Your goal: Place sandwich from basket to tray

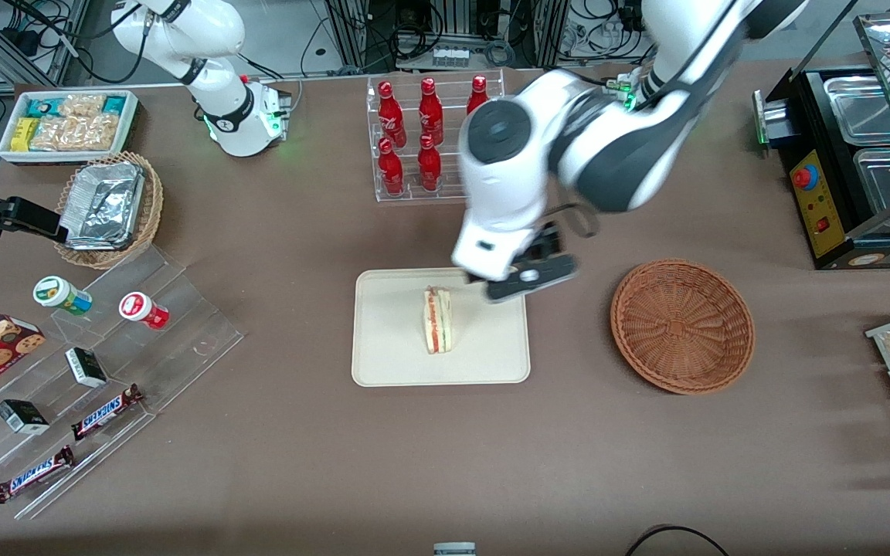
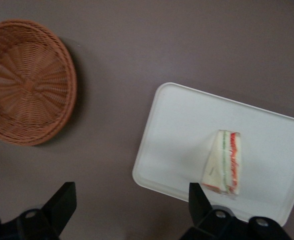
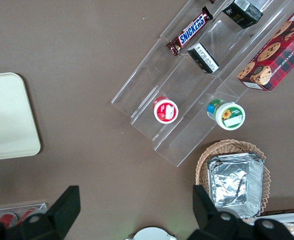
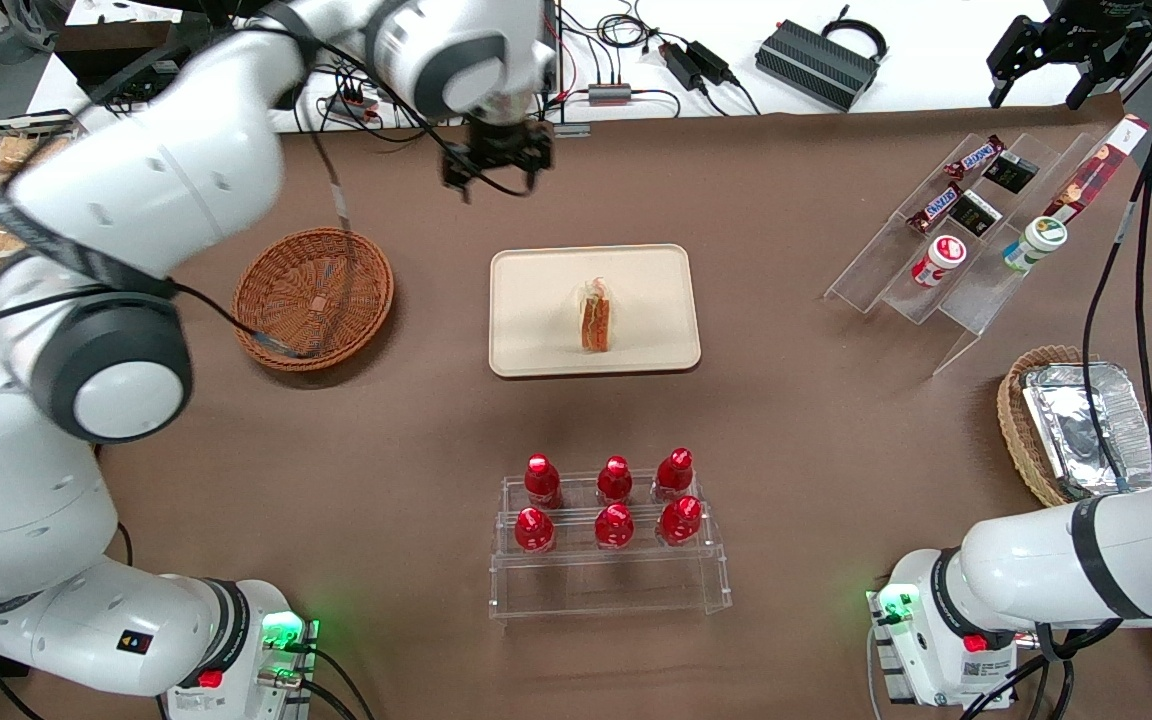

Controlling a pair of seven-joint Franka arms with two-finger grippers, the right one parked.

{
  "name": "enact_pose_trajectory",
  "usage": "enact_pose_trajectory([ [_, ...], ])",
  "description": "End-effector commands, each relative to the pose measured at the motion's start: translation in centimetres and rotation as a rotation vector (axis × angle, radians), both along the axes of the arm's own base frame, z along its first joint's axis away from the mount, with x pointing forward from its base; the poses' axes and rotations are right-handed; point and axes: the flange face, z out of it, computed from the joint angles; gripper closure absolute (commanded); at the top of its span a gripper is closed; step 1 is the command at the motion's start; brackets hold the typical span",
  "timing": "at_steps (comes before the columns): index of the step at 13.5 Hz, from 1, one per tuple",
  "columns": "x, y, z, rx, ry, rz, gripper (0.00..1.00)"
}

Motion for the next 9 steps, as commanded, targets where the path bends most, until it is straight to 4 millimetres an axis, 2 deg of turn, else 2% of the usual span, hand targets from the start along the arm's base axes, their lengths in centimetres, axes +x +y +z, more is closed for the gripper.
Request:
enact_pose_trajectory([
  [1, -0.8, 5.3, 3.2, 0.038, 0.032, 0.011, 0.01],
  [4, -0.9, 12.8, 7.1, 0.017, 0.111, -0.111, 0.01],
  [9, 0.4, 27.0, 11.1, -0.076, 0.218, -0.275, 0.01],
])
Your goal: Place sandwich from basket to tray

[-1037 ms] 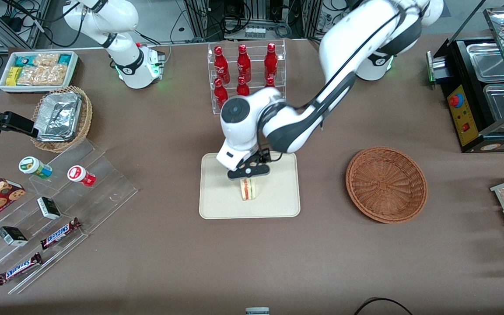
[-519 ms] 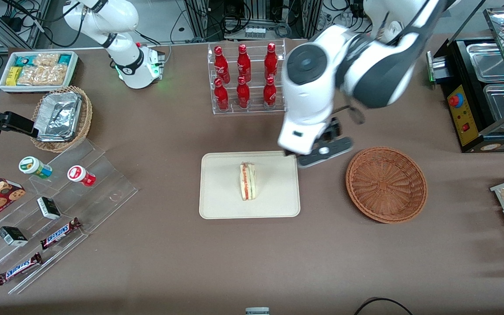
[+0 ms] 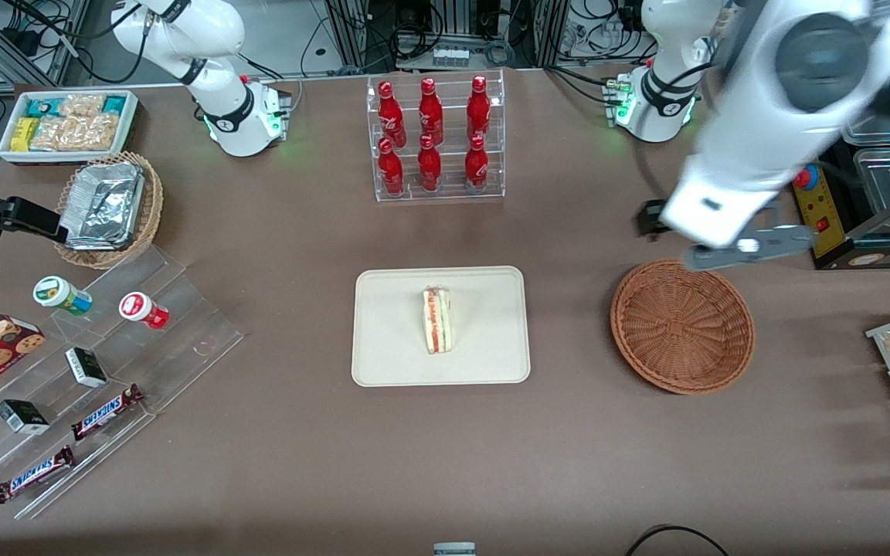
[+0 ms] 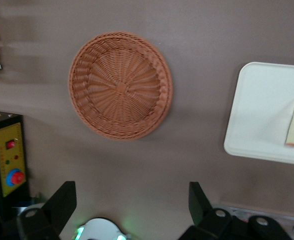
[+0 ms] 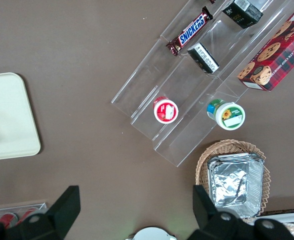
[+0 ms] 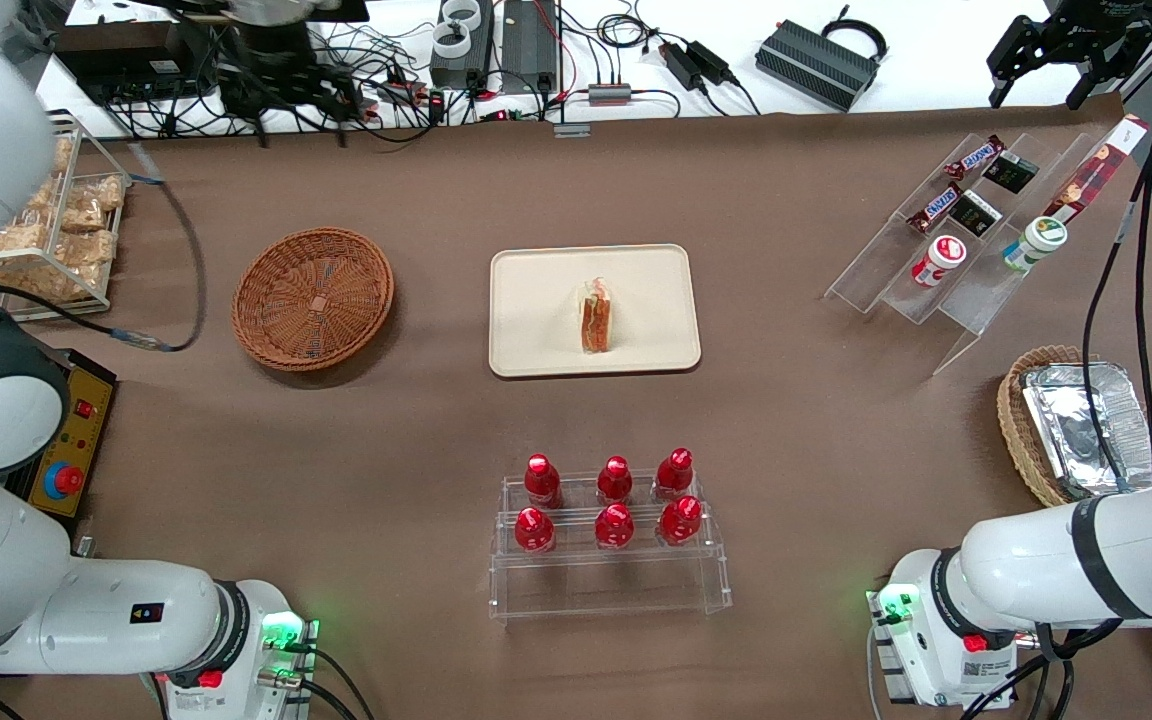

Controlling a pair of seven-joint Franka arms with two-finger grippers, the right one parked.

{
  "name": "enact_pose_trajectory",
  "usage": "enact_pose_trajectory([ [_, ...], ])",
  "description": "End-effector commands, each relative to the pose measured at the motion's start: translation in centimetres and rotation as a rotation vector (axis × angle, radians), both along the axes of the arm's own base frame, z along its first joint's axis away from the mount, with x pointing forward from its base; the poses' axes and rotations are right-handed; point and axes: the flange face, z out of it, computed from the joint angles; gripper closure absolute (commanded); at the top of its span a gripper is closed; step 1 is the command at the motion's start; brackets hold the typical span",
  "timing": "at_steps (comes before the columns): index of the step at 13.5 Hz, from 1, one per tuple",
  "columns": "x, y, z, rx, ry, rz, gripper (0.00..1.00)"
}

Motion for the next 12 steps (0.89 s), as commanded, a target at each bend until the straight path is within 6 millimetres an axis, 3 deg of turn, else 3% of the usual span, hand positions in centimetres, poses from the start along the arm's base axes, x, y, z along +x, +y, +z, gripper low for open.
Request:
enact_pose_trajectory([
  [1, -1.0, 6.7, 1.2, -0.038, 0.057, -0.097, 0.01],
  [3, -1.4, 10.9, 1.4, -0.049, 0.068, -0.091, 0.01],
  [6, -3.0, 15.1, 1.6, -0.064, 0.07, -0.096, 0.01],
  [8, -3.4, 16.0, 1.7, -0.077, 0.076, -0.144, 0.01],
  [12, -3.1, 15.5, 2.0, -0.064, 0.069, -0.164, 0.01],
])
